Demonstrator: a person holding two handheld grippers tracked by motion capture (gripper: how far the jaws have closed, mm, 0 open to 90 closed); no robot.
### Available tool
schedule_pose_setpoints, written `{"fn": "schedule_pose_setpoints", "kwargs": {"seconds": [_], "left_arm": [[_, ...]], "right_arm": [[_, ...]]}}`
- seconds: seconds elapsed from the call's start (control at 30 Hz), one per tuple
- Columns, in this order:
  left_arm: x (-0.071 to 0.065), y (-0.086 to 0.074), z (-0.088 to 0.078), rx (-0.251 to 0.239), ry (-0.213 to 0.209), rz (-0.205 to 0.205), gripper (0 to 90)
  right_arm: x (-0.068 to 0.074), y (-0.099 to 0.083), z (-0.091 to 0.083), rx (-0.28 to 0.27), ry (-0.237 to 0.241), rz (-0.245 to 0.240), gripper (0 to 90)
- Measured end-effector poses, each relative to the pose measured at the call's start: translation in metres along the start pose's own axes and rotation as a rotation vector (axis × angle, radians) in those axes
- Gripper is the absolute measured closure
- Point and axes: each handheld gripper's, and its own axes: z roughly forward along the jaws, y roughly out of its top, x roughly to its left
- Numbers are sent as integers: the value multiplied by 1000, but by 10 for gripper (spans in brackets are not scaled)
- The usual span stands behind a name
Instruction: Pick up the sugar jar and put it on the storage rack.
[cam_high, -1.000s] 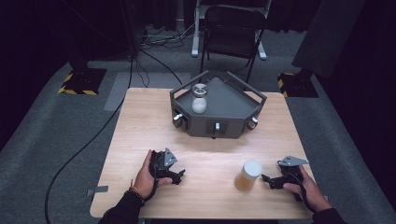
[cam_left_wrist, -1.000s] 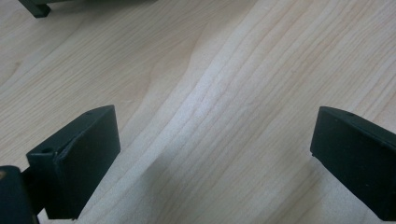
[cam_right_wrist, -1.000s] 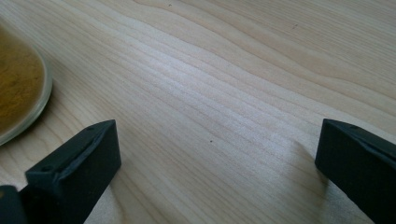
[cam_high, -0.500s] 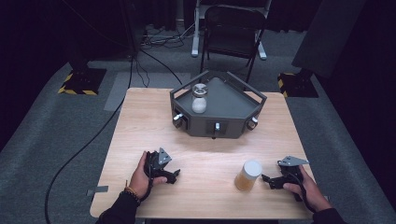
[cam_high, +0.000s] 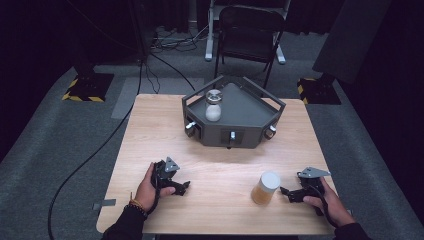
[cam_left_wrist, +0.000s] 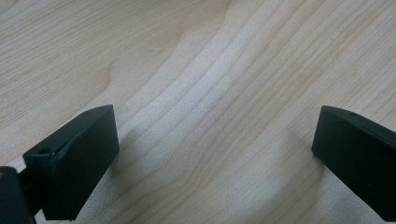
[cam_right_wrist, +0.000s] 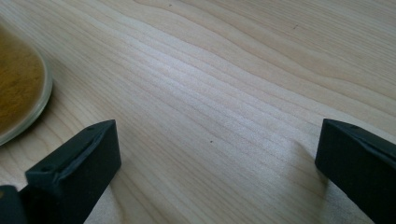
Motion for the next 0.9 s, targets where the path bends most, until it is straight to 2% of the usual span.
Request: {"fn": "schedule_pose_setpoints", "kwargs": {"seconds": [0.9], "left_arm": [[1, 0, 0, 2, -1, 2, 2]], "right_arm": [[1, 0, -1, 1, -1, -1, 0]]}}
